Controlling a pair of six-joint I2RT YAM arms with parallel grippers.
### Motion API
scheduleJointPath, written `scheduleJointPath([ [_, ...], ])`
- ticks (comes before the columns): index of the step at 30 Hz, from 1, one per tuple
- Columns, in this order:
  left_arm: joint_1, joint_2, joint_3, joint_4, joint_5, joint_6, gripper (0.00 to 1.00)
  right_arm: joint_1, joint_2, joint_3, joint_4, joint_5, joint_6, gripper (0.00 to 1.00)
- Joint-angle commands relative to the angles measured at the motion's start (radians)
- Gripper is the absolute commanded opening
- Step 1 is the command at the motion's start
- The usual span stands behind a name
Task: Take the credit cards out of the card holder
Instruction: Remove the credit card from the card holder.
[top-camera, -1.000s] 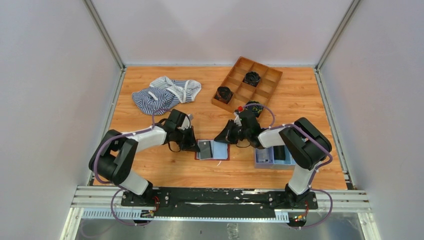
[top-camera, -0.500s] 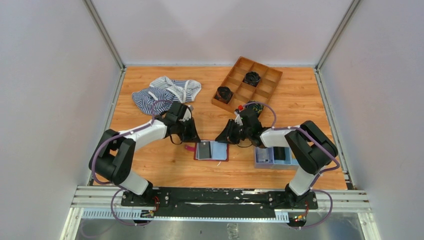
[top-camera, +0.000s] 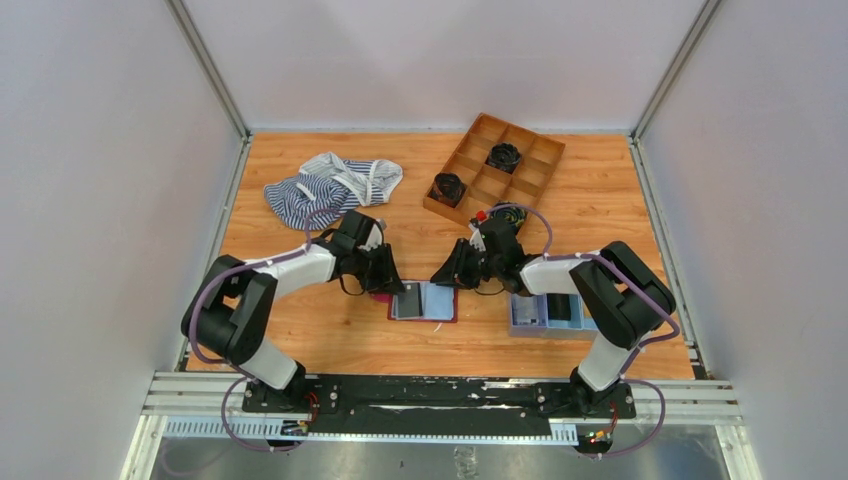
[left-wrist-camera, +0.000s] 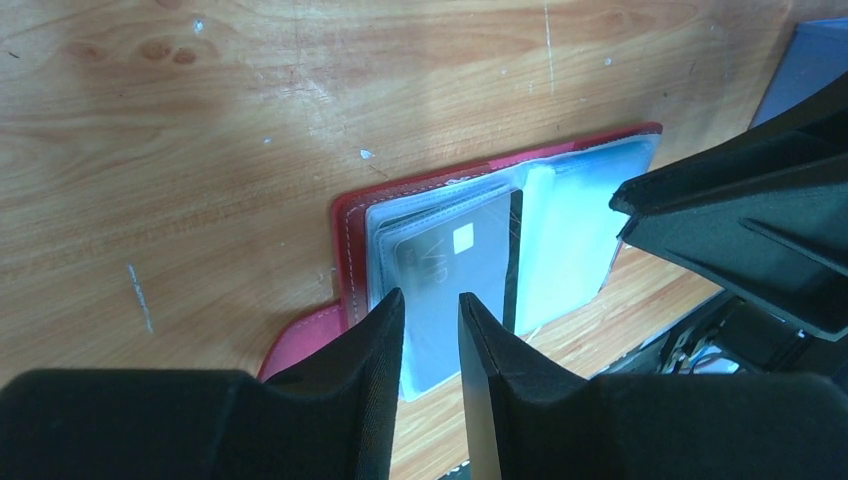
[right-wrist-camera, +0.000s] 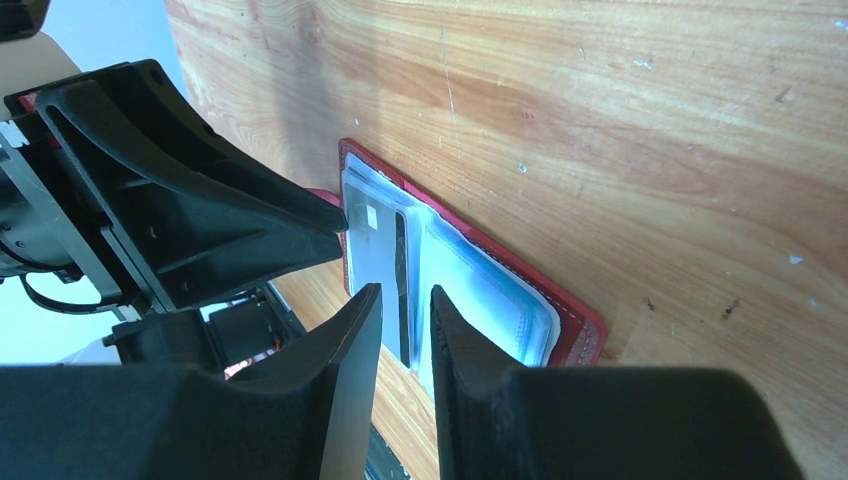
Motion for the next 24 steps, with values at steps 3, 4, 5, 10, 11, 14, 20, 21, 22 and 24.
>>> scheduleJointPath([
  [3,-0.001,0.027,0.005,0.010,-0.028,0.020,0.33,0.001,0.004,0.002,-0.008,0.000,-0.013,0.29],
  [4,-0.001,0.030,0.005,0.009,-0.029,0.022,0.33,0.002,0.005,0.003,-0.009,0.000,-0.013,0.29],
  [5,-0.001,0.032,0.005,0.012,-0.028,0.022,0.33,0.000,0.006,0.005,-0.010,-0.001,-0.013,0.29],
  [10,-0.001,0.060,0.004,0.043,0.001,0.013,0.33,0.003,0.009,0.006,-0.008,-0.001,-0.013,0.29],
  [11,-0.001,0.068,0.003,0.056,0.023,0.006,0.33,0.003,0.009,0.006,-0.008,-0.001,-0.013,0.29],
  [14,-0.002,0.084,-0.009,0.114,0.074,-0.021,0.32,0.004,0.005,0.007,-0.009,-0.003,-0.013,0.29],
  [20,-0.002,0.086,-0.027,0.168,0.101,-0.051,0.26,0.009,-0.004,0.007,-0.014,-0.004,-0.013,0.29],
  [21,-0.003,0.086,-0.029,0.171,0.102,-0.052,0.24,0.011,-0.002,0.007,-0.012,-0.006,-0.012,0.29],
  [22,-0.002,0.087,-0.030,0.173,0.103,-0.054,0.22,0.014,-0.001,0.005,-0.010,-0.007,-0.010,0.29],
  [24,-0.003,0.090,-0.034,0.184,0.110,-0.058,0.18,0.019,0.002,-0.004,0.003,-0.010,0.001,0.28],
])
